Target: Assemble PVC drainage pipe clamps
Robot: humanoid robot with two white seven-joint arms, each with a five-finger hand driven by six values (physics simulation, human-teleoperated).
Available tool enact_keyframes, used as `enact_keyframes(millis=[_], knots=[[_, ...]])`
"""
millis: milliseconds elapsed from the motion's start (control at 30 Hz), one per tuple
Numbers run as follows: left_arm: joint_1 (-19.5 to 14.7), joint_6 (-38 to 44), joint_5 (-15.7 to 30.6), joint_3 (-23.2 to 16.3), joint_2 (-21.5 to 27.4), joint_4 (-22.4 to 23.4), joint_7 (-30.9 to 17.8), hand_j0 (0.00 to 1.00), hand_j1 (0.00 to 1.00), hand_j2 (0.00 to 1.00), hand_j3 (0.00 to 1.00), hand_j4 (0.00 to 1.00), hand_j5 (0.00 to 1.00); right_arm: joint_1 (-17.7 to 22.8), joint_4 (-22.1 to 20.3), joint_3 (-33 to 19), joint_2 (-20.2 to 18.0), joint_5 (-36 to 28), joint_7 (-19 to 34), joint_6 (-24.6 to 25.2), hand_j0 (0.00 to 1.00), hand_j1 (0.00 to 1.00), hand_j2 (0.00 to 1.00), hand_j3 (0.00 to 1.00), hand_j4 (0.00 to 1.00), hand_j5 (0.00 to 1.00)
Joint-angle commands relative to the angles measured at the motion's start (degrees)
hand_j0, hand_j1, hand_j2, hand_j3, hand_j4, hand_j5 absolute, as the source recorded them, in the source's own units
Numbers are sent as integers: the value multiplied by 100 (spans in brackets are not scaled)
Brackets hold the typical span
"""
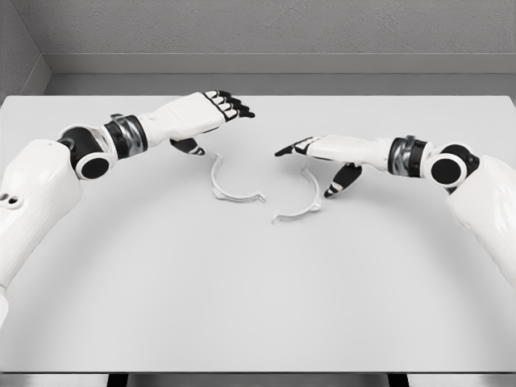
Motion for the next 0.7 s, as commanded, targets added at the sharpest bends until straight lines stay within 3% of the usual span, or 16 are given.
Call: enact_keyframes(millis=[0,100,167,267,333,500,667], knots=[[0,4,39,9,-9,-3,3,100,100,100,100,100,100,0,1,8,-15,-41,-3,14,100,100,100,100,100,100],[9,4,30,-43,-36,-29,3,100,100,100,100,100,100,18,80,-290,-94,-32,-3,14,100,100,100,100,100,100],[9,4,39,-35,-18,-29,3,100,100,100,100,100,100,44,317,-598,-402,-41,-3,14,100,100,100,100,100,100],[26,4,30,-96,-71,-38,3,100,100,100,100,100,100,193,827,-1572,-850,-41,-3,14,100,100,100,100,100,100],[35,4,21,-184,-150,-38,3,100,100,100,100,100,100,351,933,-2119,-1105,-41,-3,14,100,100,100,100,100,100],[26,4,-58,-465,-572,24,-32,100,100,100,100,100,100,360,915,-2128,-1255,-120,-3,14,100,100,100,100,100,100],[44,4,-49,-492,-941,24,-181,100,100,100,100,100,100,343,871,-2215,-1369,-173,-3,14,100,100,100,100,100,100]])
